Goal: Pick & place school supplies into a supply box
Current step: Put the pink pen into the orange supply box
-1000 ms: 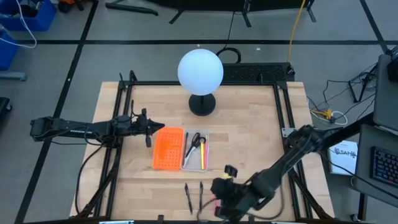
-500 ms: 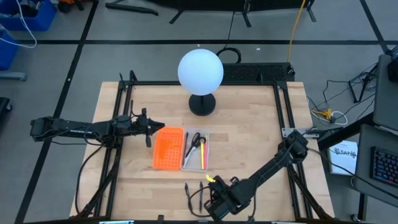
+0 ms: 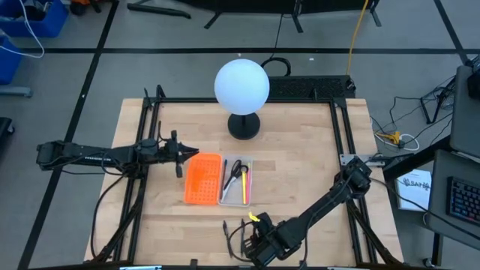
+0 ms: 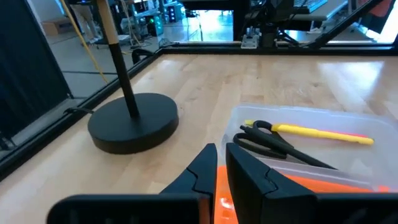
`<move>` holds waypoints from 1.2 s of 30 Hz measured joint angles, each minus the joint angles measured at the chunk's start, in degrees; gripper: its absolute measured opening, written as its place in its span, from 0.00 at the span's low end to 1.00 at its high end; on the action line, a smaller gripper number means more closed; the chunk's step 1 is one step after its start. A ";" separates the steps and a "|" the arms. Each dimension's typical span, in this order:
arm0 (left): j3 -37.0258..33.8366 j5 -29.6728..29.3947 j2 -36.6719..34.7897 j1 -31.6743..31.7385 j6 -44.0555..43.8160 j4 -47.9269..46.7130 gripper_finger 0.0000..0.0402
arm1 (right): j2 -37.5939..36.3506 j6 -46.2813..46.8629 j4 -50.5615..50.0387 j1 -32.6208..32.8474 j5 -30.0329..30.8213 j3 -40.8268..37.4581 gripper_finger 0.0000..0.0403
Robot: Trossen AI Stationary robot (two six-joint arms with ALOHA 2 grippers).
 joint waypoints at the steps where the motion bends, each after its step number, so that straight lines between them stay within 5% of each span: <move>1: 0.00 0.44 0.00 0.00 -0.43 -0.02 0.11 | 0.09 0.74 0.51 0.05 -0.54 -0.46 0.39; 21: 0.02 4.21 -0.01 0.00 -0.48 -0.02 0.11 | -0.39 7.98 17.10 0.65 -4.68 -18.17 0.39; 31: 0.04 4.24 0.00 -0.02 -0.48 -0.16 0.11 | -0.35 6.72 10.01 0.81 -18.20 -22.97 0.38; 36: 0.04 4.38 0.00 -0.02 -1.41 -3.05 0.11 | -0.37 2.17 8.77 1.01 -17.40 -23.18 0.38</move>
